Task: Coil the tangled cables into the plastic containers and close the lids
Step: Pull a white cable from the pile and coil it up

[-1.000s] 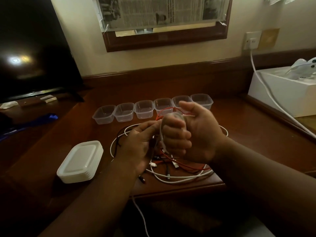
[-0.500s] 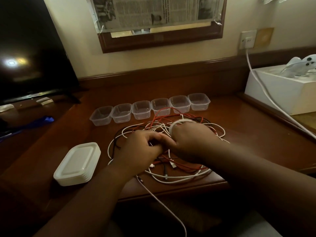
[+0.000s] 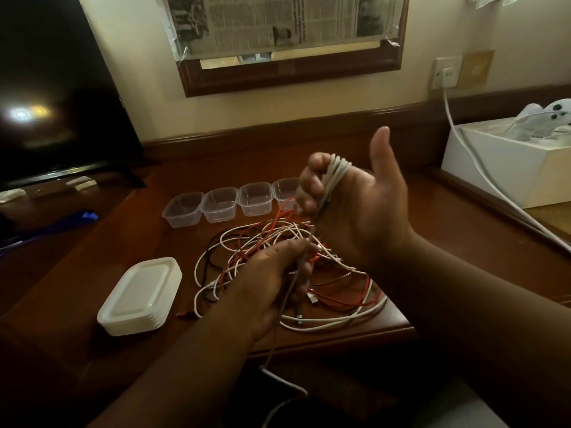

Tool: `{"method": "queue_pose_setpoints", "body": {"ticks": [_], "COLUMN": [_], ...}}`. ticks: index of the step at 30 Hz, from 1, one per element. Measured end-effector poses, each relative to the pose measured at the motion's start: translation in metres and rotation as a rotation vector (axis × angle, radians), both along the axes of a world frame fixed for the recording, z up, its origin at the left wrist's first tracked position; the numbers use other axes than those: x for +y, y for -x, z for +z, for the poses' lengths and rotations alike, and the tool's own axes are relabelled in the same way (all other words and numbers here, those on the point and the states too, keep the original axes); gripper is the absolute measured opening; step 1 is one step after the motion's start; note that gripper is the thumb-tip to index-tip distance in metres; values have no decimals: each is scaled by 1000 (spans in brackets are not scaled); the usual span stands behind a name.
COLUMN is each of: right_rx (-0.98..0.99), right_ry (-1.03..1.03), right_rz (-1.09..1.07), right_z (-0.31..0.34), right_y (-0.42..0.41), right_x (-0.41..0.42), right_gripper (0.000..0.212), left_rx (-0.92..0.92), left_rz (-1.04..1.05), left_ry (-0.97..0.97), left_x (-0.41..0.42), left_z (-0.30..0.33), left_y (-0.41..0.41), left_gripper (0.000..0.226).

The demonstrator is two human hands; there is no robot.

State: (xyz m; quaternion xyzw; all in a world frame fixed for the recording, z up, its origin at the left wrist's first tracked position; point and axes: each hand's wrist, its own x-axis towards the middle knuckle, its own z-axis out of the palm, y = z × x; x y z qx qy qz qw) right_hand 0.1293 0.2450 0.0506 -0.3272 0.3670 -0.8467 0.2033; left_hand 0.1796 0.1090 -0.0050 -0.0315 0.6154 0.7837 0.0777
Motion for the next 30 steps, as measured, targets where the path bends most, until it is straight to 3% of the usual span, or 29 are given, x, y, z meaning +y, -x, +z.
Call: {"method": "queue_pose_setpoints", "body": {"ticks": [2, 3, 5, 6, 8, 10, 13, 16, 19, 21, 24, 27, 29, 30], "right_rx": [296, 553, 1081, 1236, 1302, 1118, 486, 3, -233, -254, -92, 163, 520, 698], "right_ry": [-305, -506, -948, -1138, -1392, -1511, -1305, -776, -204, -6, -15, -206, -458, -622], "right_rz": [-434, -638, -846, -863, -846, -680, -200, 393, 657, 569, 184, -202, -535, -654], "right_z": [-3, -6, -14, -17, -21, -24, -23, -22, -19, -18, -15, -16, -21, -24], "right_y": [6, 7, 9, 10, 10, 7, 8, 10, 8, 5, -2, -3, -2, -4], "right_x": [0, 0, 2, 4, 3, -1, -2, 6, 4, 0, -10, -14, -12, -11], "right_gripper": [53, 52, 64, 66, 70, 81, 84, 83, 83, 83, 79, 61, 48, 52], "left_rx": [-7, 5, 112, 204, 401, 519, 498, 342, 221, 159, 52, 39, 116, 171], "left_rz": [-25, -23, -8, 11, 46, 71, 92, 37, 52, 68, 89, 18, -24, -32], "left_ry": [120, 185, 435, 621, 892, 1002, 895, 429, -20, -129, -19, 175, 320, 437], "left_x": [1, 0, -6, -11, -24, -32, -37, -37, -25, -12, 0, 3, 1, -2], "left_z": [-1, 1, 6, 8, 11, 13, 23, 23, 13, 11, 11, 8, 10, 11], "left_y": [-2, -3, -4, -2, 1, 4, 3, 4, 5, 2, -3, -6, -9, -9], "left_gripper": [22, 20, 20, 20, 17, 10, 14, 24, 27, 25, 16, 19, 19, 19]}}
